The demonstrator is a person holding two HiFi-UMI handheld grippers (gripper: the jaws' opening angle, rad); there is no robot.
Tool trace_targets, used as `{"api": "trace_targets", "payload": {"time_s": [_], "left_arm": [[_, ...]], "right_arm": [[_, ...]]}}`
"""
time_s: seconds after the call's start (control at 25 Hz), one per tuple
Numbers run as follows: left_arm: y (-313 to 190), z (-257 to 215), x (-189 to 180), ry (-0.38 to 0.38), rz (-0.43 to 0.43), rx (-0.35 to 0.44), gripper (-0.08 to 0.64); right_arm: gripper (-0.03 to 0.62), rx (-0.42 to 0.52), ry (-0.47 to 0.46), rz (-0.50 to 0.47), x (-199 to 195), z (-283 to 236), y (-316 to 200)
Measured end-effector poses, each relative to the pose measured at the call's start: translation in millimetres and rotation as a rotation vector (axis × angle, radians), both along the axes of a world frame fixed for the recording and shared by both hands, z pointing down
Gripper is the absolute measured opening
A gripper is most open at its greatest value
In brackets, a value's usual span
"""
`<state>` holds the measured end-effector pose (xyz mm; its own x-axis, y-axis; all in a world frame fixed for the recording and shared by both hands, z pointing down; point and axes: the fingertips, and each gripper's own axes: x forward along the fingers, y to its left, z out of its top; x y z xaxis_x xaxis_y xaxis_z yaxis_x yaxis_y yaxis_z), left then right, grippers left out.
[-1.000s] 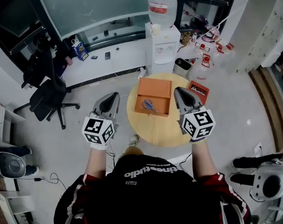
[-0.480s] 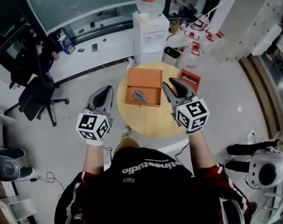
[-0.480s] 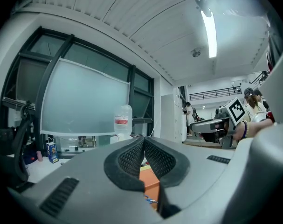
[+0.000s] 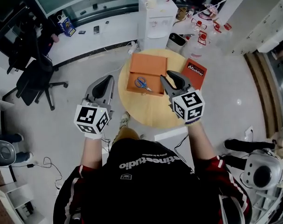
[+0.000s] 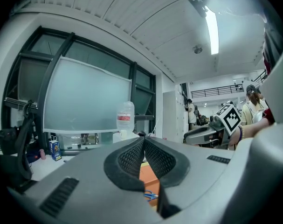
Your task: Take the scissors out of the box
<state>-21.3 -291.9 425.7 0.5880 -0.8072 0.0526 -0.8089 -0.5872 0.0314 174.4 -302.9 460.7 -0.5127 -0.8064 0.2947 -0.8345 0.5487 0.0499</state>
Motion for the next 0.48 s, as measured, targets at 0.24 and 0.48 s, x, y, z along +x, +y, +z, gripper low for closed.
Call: {"api": "trace_targets", "payload": {"time_s": [0.24,0.48], "left_arm": [[-4,13,-13,-0.003,-0.026,-0.014,0.017],[-7,25,-24,-0.02,-0.045,-0.039,0.017]], "right_arm": [[0.126,-0.058,0.055,-0.027,-12,41,-16],[0.126,-0.134,0.081,-0.053,-21,85,-35]]}}
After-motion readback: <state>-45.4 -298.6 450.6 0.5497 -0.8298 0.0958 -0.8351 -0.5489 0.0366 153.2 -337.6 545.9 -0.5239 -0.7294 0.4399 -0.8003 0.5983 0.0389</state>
